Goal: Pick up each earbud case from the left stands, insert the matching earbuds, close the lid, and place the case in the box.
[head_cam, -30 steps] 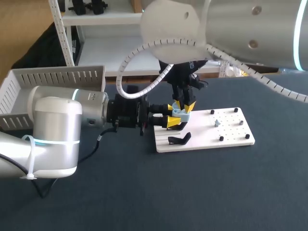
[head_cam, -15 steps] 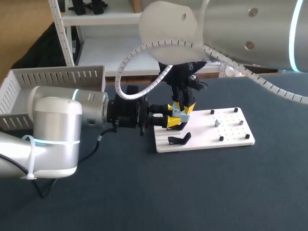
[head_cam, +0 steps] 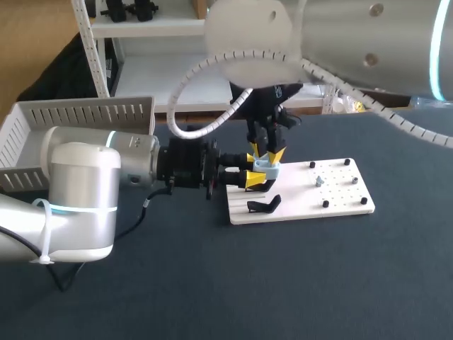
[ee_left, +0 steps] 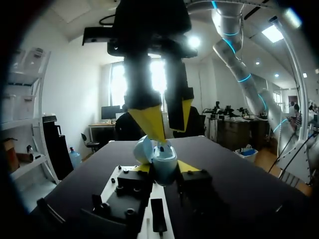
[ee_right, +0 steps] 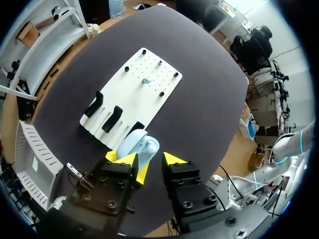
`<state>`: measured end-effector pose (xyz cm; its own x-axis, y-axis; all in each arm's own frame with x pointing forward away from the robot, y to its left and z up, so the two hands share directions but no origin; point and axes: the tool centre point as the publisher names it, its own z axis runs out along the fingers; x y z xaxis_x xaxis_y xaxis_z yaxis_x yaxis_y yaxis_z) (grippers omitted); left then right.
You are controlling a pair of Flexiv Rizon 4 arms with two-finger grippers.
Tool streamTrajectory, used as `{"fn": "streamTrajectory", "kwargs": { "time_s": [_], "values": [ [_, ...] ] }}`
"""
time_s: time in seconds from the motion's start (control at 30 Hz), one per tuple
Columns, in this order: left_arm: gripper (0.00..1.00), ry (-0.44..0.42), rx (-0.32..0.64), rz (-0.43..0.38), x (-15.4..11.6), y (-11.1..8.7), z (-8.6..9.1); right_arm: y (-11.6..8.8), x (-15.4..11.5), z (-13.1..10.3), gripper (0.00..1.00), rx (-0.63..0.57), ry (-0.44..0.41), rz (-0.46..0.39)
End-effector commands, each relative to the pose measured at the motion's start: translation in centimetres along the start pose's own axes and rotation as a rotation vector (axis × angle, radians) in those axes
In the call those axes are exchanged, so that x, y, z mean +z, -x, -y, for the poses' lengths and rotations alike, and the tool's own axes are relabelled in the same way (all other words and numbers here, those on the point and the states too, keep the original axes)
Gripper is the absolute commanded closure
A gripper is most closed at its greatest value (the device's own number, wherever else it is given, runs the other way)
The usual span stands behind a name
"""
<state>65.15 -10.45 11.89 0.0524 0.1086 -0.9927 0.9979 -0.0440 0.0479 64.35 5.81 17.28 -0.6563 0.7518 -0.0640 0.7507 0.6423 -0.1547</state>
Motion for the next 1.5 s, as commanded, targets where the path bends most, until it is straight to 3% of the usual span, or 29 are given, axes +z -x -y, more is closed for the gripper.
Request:
{"fn": "streamTrajectory", "kwargs": {
  "time_s": [0.03, 0.2, 0.27, 0.43, 0.77, 1.17, 1.5],
  "values": [
    [1.0, 0.001, 0.0, -0.002, 0.1, 0.0, -0.1, 0.1, -1.2, 2.5, 0.69, -0.001, 0.09, -0.033],
    [1.0, 0.001, 0.0, -0.002, 0.1, 0.0, -0.1, 2.0, -2.3, 4.0, 0.66, -0.05, 0.217, -0.076],
    [1.0, 0.001, 0.0, -0.002, 0.1, 0.0, -0.1, 2.8, -2.2, 4.5, 0.64, -0.063, 0.229, -0.037],
    [1.0, 0.001, 0.0, -0.002, 0.1, 0.0, -0.1, 5.7, -1.8, 5.4, 0.58, -0.107, 0.307, -0.044],
    [1.0, 0.015, 0.015, 0.037, 0.4, 0.4, -0.1, 9.7, -1.8, 6.5, 0.6, -0.232, 0.405, -0.033],
    [1.0, 0.038, 0.047, 0.024, 0.9, 0.5, 1.3, 11.2, 0.1, 7.8, 0.65, -0.342, 0.406, -0.035],
    [1.0, 0.038, 0.047, 0.024, 0.9, 0.5, 1.3, 11.5, 3.3, 7.6, 0.6, -0.397, 0.383, -0.005]
  ]
}}
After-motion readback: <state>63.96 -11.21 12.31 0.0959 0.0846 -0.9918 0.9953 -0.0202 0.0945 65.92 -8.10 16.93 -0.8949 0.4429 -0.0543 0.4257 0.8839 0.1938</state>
